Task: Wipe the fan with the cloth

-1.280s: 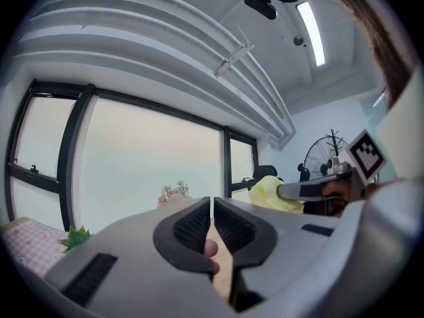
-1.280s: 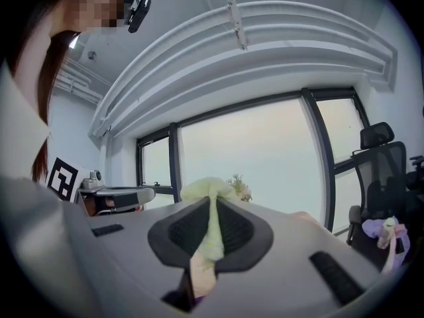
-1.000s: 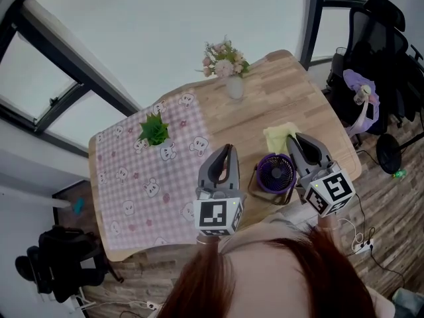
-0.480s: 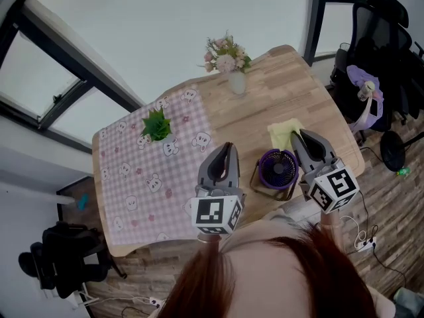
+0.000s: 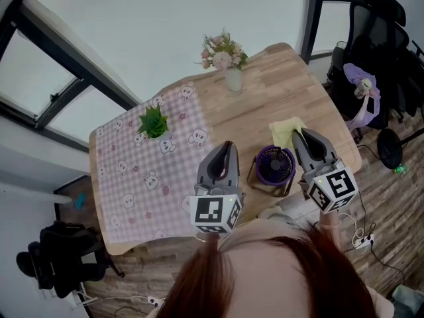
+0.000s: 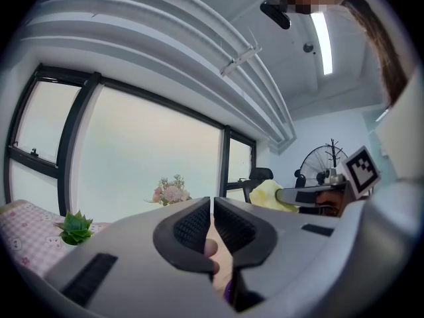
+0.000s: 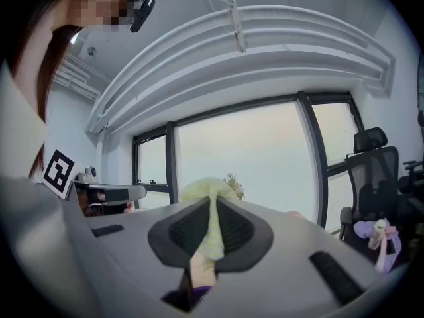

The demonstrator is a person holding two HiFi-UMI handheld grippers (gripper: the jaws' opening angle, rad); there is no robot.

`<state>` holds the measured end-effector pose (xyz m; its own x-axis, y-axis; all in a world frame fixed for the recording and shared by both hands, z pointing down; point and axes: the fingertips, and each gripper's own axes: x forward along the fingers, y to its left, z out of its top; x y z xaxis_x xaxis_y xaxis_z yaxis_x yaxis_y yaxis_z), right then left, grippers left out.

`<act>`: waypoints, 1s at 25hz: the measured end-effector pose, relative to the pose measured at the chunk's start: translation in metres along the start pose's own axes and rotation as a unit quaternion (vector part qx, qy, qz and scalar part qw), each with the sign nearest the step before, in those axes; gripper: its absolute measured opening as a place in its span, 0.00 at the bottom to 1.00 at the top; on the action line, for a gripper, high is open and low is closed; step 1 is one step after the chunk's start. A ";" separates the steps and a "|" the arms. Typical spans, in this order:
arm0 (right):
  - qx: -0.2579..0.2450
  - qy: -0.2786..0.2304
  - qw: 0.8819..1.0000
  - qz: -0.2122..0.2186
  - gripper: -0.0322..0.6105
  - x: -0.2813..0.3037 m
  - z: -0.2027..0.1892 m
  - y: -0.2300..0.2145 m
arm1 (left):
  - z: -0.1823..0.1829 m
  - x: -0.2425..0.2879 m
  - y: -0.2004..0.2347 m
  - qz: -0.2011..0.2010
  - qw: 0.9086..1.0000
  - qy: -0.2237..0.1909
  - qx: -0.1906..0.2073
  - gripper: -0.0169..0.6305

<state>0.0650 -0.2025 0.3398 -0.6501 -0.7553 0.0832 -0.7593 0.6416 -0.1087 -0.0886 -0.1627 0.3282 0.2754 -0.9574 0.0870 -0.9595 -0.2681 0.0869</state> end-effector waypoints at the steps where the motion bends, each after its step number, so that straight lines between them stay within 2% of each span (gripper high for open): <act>1: -0.001 -0.001 1.000 -0.001 0.09 -0.001 0.000 0.000 | 0.000 0.000 -0.001 -0.001 1.000 0.000 0.000 0.06; 10: -0.016 0.001 1.000 -0.010 0.09 -0.009 -0.001 0.002 | -0.004 -0.002 -0.012 -0.020 1.000 0.003 -0.002 0.06; 25: -0.042 0.013 0.999 -0.022 0.09 -0.019 -0.004 0.011 | -0.004 -0.008 -0.014 -0.028 1.000 0.000 0.006 0.06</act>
<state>0.0691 -0.1802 0.3410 -0.6153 -0.7803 0.1116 -0.7865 0.6173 -0.0201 -0.0773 -0.1510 0.3305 0.3277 -0.9413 0.0815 -0.9436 -0.3217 0.0787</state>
